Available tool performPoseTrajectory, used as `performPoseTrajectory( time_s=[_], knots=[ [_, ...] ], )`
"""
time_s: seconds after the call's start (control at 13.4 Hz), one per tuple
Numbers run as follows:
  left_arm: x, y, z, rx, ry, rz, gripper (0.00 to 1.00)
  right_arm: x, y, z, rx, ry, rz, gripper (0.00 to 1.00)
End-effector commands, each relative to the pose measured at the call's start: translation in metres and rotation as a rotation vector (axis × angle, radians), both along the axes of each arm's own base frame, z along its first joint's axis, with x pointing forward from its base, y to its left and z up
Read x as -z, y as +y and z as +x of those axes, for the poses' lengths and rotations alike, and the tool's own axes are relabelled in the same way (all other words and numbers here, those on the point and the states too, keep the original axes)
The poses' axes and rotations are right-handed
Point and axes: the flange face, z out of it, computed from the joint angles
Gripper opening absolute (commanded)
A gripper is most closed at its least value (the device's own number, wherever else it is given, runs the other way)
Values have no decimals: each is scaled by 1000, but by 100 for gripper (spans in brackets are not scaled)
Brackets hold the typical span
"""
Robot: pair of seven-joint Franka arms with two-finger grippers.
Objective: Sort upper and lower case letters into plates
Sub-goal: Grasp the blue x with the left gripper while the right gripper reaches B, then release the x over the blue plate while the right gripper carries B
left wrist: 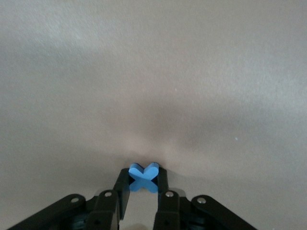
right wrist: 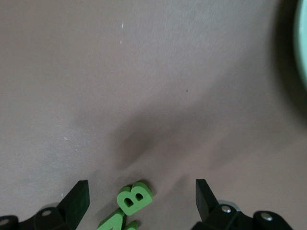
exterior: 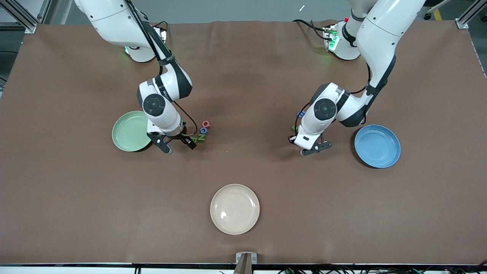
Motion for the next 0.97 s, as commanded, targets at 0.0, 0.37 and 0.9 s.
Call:
performPoseTrajectory(
  time_s=[0.0, 0.37, 0.9],
  knots=[
    [-20, 7, 8, -14, -17, 27, 15, 9, 13, -2, 20, -12, 2, 90],
    [-69, 46, 16, 45, 25, 116, 14, 16, 23, -7, 12, -6, 0, 66],
    [-100, 162, 23, 301, 70, 145, 15, 21, 23, -8, 11, 3, -6, 12]
  ],
)
